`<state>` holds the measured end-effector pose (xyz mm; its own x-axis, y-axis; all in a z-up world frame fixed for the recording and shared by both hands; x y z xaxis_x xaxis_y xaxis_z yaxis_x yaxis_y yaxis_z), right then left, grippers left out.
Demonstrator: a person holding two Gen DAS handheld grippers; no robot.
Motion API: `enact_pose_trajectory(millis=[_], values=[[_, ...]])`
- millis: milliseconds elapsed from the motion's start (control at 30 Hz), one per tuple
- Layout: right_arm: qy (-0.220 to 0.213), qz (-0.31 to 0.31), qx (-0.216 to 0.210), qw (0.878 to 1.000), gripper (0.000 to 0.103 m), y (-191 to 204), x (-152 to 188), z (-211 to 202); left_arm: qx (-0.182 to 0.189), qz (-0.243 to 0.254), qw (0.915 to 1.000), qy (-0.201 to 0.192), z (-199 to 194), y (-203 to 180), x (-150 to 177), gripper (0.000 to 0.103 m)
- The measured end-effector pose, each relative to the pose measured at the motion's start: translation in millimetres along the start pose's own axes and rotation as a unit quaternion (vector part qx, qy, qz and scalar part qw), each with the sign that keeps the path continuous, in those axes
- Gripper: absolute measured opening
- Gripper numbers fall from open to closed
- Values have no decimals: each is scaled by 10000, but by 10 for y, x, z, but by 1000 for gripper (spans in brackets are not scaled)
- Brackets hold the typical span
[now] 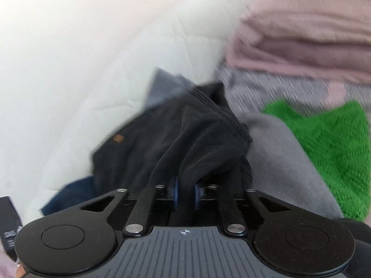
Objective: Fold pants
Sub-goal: 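Grasp the black trousers with both grippers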
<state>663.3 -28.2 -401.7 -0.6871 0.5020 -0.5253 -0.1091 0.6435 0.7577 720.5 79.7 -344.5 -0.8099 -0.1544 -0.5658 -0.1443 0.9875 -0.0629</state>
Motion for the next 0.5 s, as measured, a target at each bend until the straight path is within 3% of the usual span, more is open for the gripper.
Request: enact_pose_trajectory(millis=[200, 500], values=[[-569, -621, -330, 9959, 3, 510, 21, -530, 225, 283, 9977, -570, -741, 9, -7, 6], [-1550, -1022, -625, 9806, 2, 1257, -54, -2009, 887, 525, 9903, -928, -1977, -247, 224, 7]])
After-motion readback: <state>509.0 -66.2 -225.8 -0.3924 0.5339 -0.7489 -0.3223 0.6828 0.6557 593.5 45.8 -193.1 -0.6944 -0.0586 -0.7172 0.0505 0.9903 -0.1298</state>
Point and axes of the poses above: each gripper's, at about its wrist camera, not at the fingertips, and z roughly the way its jaws point, y to its left, x to its underside, the point moved 5 cm from there along z, roughly the way its jaws point, and after that the axes turned 14 degrees about -x, right-handed, at the moved point
